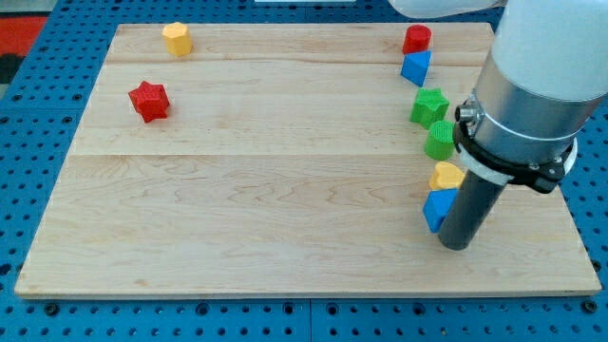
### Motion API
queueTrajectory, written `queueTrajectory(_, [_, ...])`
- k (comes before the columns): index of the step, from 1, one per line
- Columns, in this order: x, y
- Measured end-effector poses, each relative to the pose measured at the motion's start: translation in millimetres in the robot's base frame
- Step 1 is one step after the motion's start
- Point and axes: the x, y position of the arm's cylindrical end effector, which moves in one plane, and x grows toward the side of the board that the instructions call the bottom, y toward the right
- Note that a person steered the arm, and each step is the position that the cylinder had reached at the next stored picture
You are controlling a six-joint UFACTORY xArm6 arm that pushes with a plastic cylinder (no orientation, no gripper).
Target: Move the blue cube towards up
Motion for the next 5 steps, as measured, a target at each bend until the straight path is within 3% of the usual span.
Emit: queueTrajectory(5, [-18.7, -18.0])
